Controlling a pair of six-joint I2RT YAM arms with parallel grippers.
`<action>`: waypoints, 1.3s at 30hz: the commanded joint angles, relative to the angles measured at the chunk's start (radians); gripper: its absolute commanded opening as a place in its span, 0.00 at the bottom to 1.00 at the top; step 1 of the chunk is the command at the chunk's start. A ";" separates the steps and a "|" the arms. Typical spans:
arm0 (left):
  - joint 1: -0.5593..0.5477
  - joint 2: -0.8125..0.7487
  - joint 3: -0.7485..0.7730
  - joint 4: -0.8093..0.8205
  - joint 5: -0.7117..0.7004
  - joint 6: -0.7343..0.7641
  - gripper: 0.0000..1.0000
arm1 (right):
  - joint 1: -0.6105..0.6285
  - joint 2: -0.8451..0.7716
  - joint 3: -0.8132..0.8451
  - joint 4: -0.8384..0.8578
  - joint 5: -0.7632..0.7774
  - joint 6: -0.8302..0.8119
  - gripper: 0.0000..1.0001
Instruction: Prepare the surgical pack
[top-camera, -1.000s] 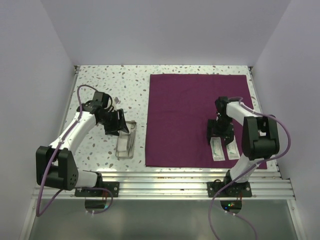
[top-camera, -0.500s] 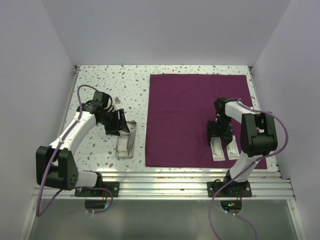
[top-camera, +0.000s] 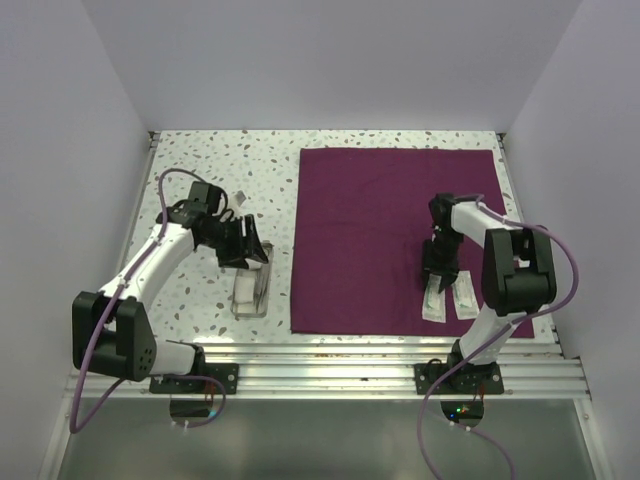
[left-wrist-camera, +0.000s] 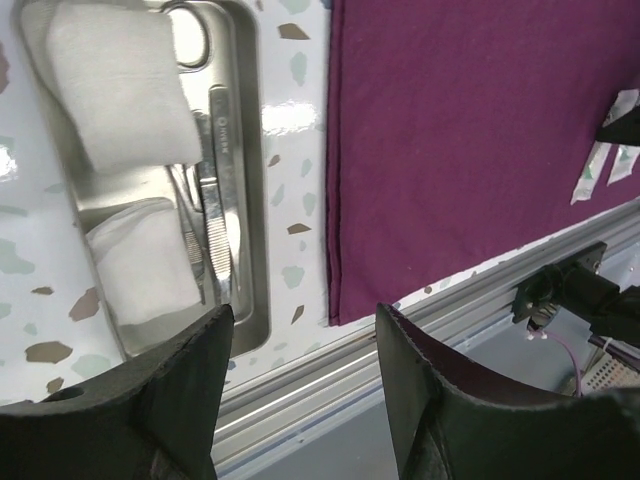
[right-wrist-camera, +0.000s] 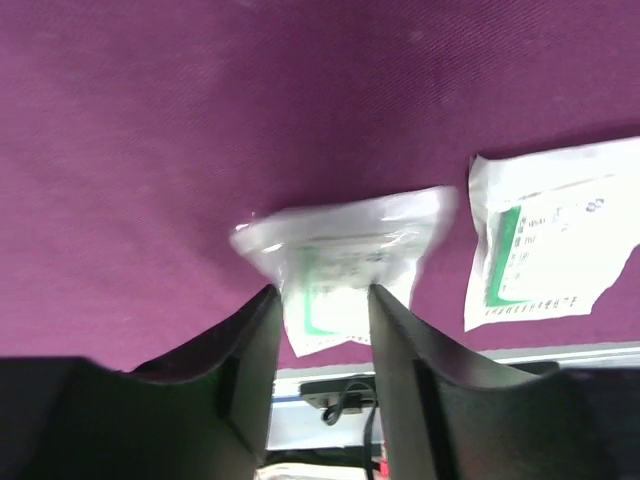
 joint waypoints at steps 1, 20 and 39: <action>-0.031 -0.001 0.029 0.068 0.071 -0.022 0.63 | 0.004 -0.069 0.066 -0.025 -0.031 0.034 0.43; -0.081 0.005 0.021 0.088 0.091 -0.041 0.63 | 0.032 -0.026 0.047 0.010 -0.022 0.047 0.36; -0.081 -0.009 0.018 0.074 0.085 -0.035 0.63 | 0.046 0.041 -0.009 0.090 0.050 0.061 0.15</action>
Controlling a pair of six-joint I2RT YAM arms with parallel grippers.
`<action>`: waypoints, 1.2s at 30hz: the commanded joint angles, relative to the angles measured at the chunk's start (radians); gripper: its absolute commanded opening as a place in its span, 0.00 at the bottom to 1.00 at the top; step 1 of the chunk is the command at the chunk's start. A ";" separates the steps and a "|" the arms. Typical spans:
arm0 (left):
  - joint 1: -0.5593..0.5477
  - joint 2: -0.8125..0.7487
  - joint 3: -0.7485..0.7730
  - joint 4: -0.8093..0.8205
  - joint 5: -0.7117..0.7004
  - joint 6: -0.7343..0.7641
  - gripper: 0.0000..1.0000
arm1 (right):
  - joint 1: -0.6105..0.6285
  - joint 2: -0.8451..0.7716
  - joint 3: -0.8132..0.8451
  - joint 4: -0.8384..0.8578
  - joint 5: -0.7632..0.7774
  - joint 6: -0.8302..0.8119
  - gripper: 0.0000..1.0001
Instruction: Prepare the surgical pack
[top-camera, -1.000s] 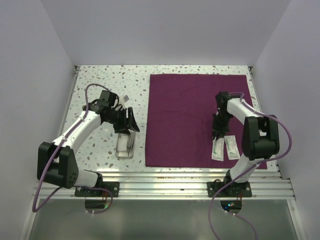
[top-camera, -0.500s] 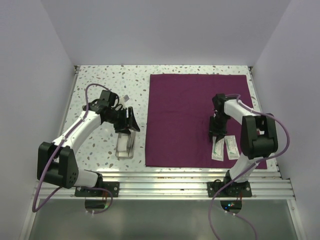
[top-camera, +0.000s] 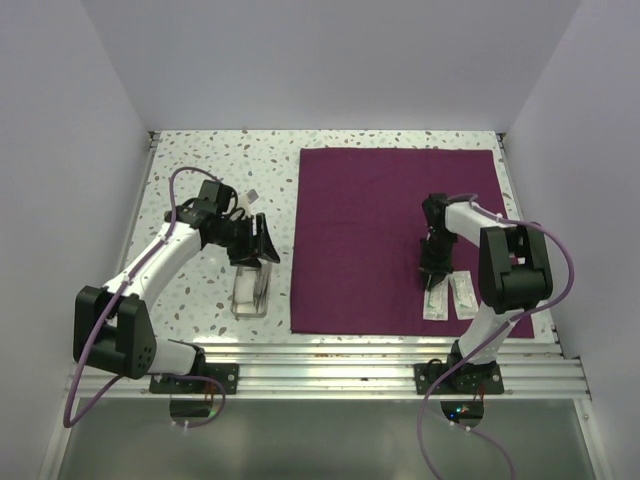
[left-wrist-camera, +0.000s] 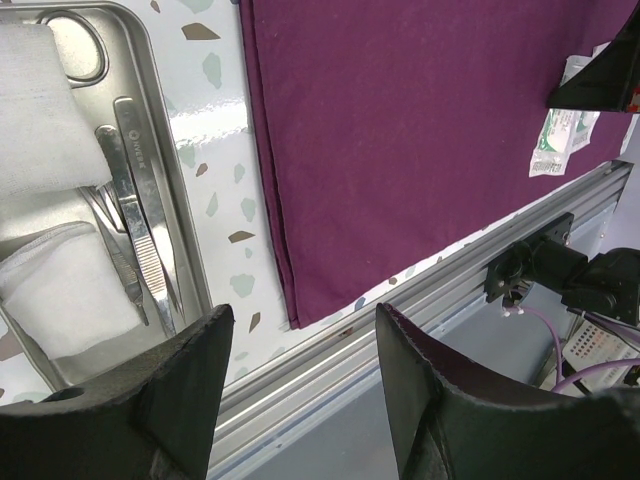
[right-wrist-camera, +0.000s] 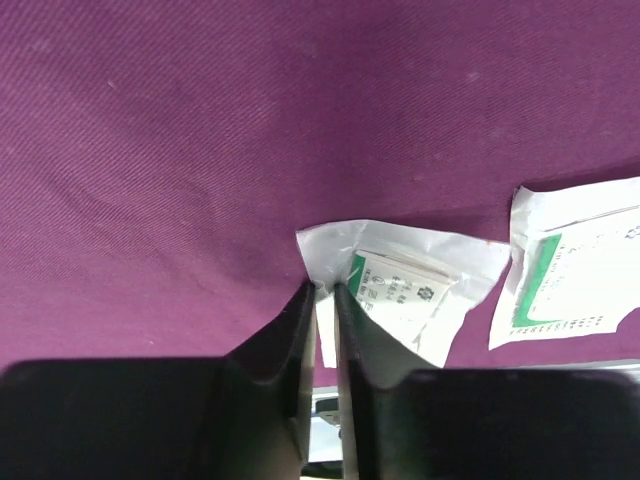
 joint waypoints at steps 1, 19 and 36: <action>-0.005 -0.029 0.009 0.015 0.012 0.002 0.63 | 0.008 0.021 -0.011 0.046 0.044 0.012 0.12; -0.005 -0.004 -0.002 0.084 0.107 -0.017 0.65 | 0.033 -0.095 0.199 -0.079 -0.238 0.007 0.00; -0.149 0.113 0.049 0.440 0.138 -0.149 0.77 | 0.456 0.041 0.567 0.176 -0.409 0.556 0.00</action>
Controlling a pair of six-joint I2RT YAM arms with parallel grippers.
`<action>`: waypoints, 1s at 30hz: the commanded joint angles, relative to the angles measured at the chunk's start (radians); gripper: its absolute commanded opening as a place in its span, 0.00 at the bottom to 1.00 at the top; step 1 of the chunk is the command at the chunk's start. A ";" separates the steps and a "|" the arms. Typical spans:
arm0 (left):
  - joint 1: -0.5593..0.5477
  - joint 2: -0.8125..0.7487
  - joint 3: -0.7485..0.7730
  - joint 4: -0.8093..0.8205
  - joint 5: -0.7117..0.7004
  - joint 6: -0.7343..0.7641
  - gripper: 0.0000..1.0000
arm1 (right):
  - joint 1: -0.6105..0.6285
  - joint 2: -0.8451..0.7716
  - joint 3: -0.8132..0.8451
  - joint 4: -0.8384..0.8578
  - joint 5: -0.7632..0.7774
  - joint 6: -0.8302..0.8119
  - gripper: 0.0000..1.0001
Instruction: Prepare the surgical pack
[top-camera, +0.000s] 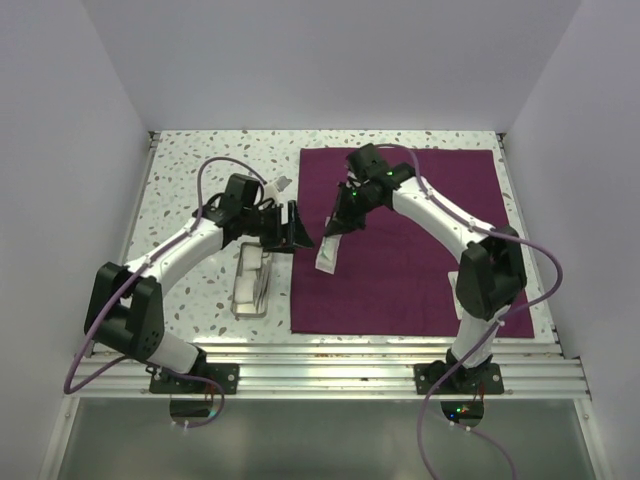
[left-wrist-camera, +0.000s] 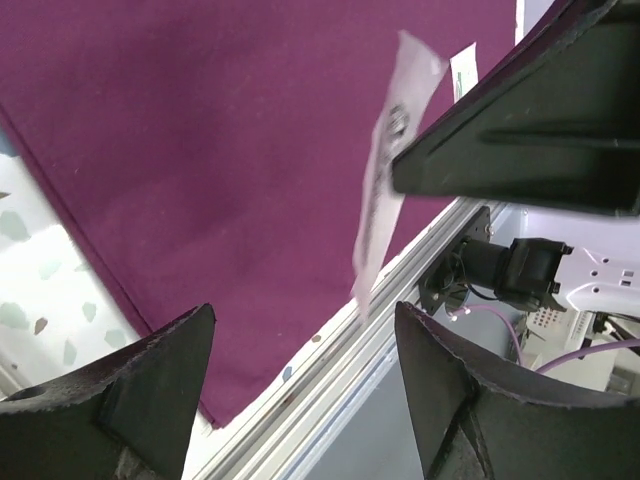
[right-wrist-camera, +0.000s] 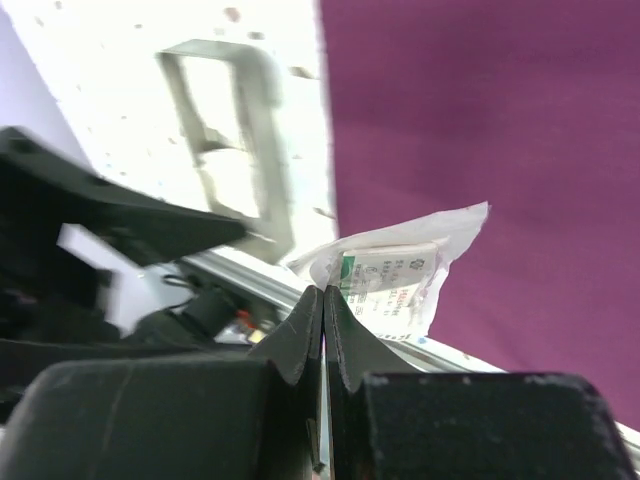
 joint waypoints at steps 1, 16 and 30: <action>-0.018 0.009 0.031 0.091 0.005 -0.030 0.77 | 0.057 0.050 0.103 0.043 -0.027 0.119 0.00; -0.021 0.056 -0.006 0.025 -0.025 -0.018 0.33 | 0.118 0.064 0.125 0.078 -0.050 0.148 0.00; 0.215 -0.109 -0.089 -0.347 -0.315 0.173 0.00 | -0.127 -0.009 0.070 -0.153 0.064 -0.155 0.50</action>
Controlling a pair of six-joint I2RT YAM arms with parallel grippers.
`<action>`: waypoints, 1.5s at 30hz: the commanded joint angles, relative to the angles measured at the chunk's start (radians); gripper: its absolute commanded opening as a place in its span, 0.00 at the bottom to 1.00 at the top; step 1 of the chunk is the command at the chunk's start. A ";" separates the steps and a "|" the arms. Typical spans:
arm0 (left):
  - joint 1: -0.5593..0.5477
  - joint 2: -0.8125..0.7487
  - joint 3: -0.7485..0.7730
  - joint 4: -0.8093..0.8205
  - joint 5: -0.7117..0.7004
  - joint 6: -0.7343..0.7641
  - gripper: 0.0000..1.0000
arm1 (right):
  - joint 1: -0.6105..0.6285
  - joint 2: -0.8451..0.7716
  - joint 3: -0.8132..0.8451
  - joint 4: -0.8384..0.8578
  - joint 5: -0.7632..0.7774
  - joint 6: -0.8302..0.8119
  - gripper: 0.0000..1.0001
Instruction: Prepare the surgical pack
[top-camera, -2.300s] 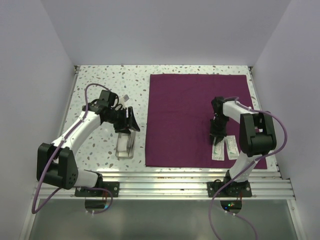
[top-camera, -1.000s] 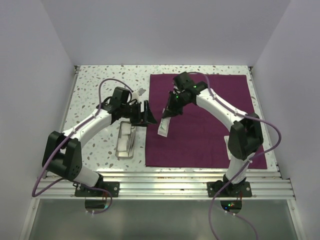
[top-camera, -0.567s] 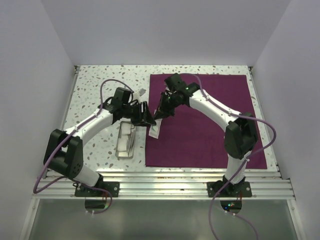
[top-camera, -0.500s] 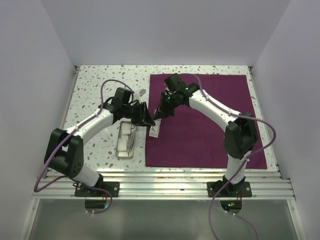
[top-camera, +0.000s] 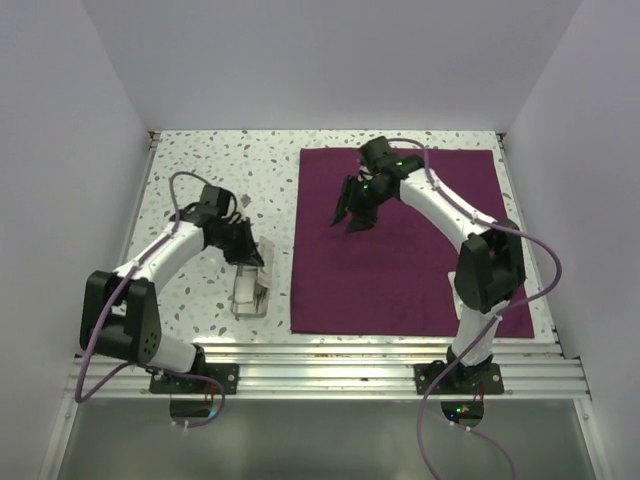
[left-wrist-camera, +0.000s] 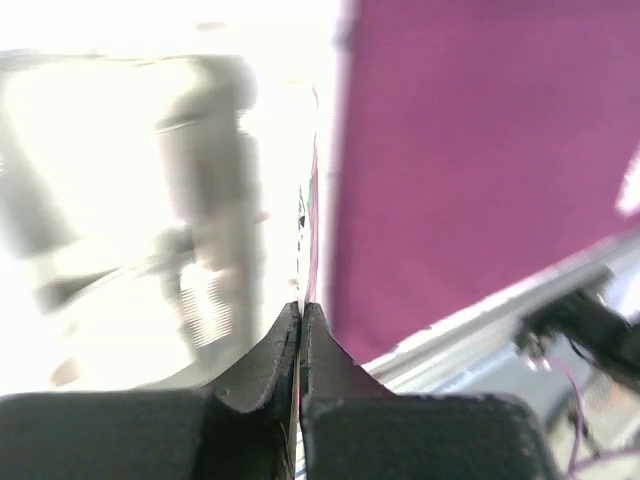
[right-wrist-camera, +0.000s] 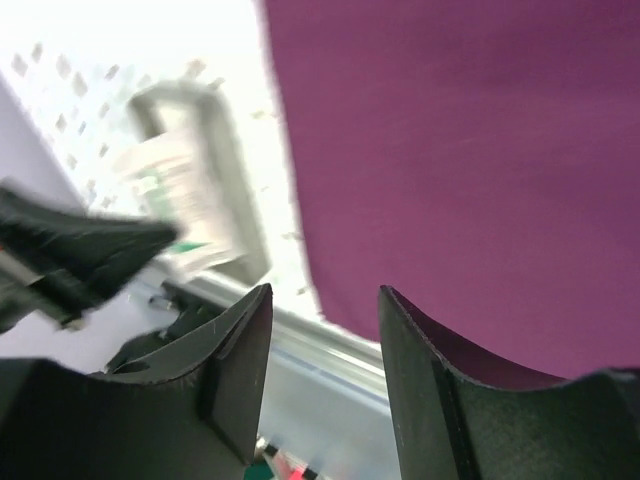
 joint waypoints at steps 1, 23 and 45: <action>0.099 -0.113 -0.033 -0.158 -0.133 0.114 0.00 | -0.138 -0.109 -0.040 -0.118 0.070 -0.144 0.51; 0.119 -0.094 -0.102 -0.085 0.051 0.161 0.00 | -0.381 -0.163 -0.183 -0.126 0.037 -0.240 0.52; 0.122 -0.079 0.059 -0.134 -0.102 0.134 0.61 | -0.583 -0.120 -0.235 -0.323 0.527 -0.381 0.49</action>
